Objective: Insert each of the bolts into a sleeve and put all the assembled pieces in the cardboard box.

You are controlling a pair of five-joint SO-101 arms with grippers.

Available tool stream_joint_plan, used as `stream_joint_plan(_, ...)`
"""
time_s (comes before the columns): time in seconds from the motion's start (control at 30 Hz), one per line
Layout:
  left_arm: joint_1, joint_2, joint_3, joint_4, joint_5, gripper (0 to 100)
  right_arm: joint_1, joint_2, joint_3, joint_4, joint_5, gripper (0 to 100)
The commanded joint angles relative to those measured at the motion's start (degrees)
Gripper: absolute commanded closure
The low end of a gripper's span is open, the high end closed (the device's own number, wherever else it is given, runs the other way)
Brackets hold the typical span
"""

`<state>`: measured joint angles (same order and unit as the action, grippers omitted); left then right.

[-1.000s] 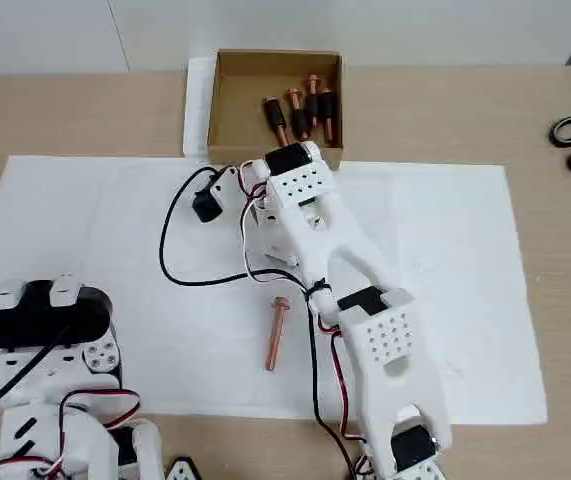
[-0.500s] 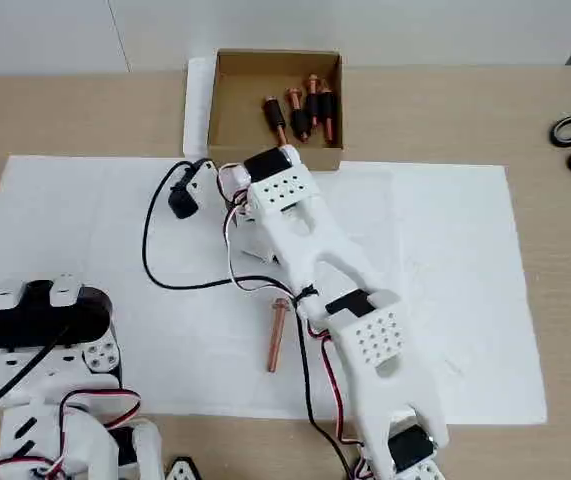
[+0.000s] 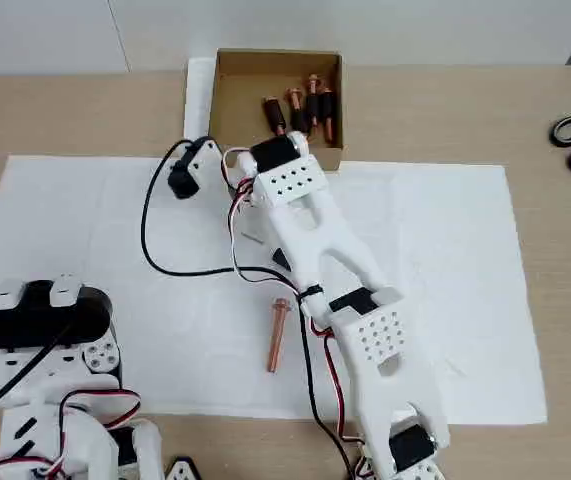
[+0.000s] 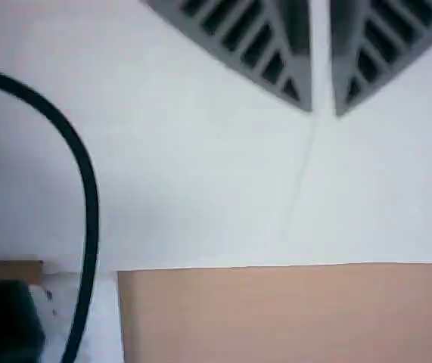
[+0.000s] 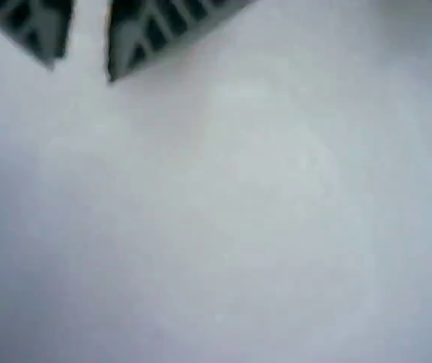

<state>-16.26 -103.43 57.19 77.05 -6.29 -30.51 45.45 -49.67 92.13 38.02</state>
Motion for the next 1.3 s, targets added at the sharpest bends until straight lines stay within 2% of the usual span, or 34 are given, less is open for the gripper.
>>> stream_joint_plan(0.0,0.3,-0.2,-0.5,-1.5,0.0,99,0.6,-0.6,-5.2,2.5,-0.6,82.6)
stream_joint_plan(0.07,0.3,-0.2,-0.5,-1.5,0.0,99,0.6,-0.6,-6.1,3.6,-0.5,75.9)
stream_joint_plan(0.13,0.3,-0.2,-0.5,-1.5,0.0,99,0.6,-0.6,-6.2,3.9,-0.5,73.4)
stream_joint_plan(0.43,0.3,-0.3,-0.6,-1.5,0.0,99,0.6,-0.6,-6.0,4.8,-6.2,83.3)
stream_joint_plan(0.7,0.3,-0.3,-0.6,-1.5,0.0,99,0.6,-0.7,-0.3,5.5,-6.2,83.5)
stream_joint_plan(1.0,0.3,-0.3,-0.6,-1.6,0.0,99,0.8,-9.7,9.9,5.1,-6.4,83.5)
stream_joint_plan(1.27,0.3,-0.3,-0.6,-4.4,0.0,99,0.7,-11.0,13.0,5.1,-8.3,83.5)
